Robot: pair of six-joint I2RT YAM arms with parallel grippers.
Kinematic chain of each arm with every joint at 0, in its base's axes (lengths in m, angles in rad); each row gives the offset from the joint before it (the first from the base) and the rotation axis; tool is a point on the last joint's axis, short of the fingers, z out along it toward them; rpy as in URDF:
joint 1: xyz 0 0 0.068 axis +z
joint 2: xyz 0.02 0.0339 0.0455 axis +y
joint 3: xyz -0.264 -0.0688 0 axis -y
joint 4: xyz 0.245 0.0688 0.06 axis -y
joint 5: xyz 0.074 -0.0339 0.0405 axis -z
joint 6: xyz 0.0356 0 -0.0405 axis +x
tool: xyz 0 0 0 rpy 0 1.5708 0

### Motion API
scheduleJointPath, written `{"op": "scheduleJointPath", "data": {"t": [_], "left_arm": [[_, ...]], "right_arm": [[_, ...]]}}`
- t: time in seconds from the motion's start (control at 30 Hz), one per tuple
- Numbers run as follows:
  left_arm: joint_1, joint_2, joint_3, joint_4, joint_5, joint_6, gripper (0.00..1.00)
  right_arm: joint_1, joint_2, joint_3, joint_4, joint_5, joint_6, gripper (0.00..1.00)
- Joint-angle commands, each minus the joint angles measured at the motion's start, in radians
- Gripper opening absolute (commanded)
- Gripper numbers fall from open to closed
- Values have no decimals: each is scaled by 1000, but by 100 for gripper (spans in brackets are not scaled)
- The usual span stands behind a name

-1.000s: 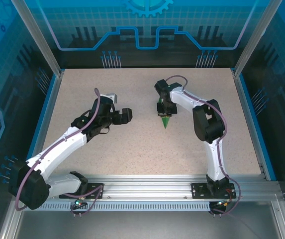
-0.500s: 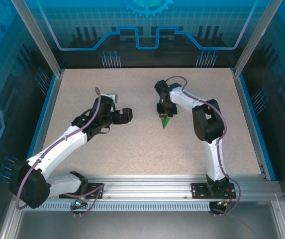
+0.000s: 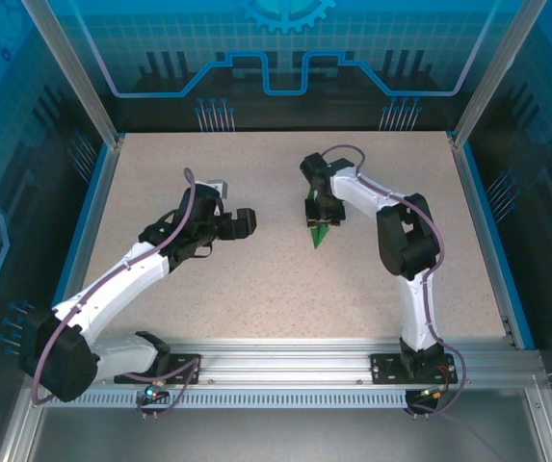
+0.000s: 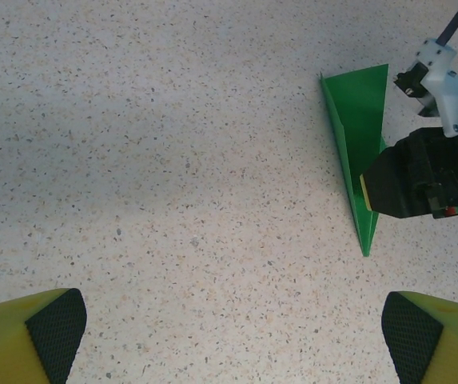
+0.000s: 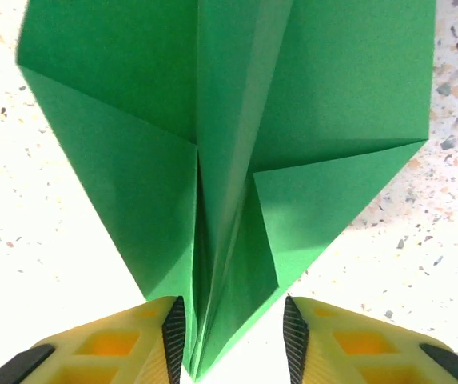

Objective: Fold a paper plane with a square sheet of paper (fold left side to right side)
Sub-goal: Place the paper plane at the center of the table.

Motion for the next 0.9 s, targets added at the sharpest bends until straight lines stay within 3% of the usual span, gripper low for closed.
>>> {"op": "scheduleJointPath", "data": {"t": [0.0,0.17,0.3,0.5,0.67,0.87], "left_arm": [[18,4,34,-22,9,6,99],[36,0,35,-14,25,-16,99],[57,-6,26,15,15,-54,99],[75,-54,-37,132,-144,-86,99],[79,-148,-185,386,-317,21,99],[86,-185,-254,487,-463,243,99]], "right_arm": [[13,-47,-14,-39,21,-14,40],[15,-145,-64,-25,53,-20,45],[16,-308,-157,22,86,-47,56],[-9,-631,-372,129,202,-85,77],[-92,-874,-596,282,286,-79,99],[-262,-1043,-858,520,247,-82,100]]}}
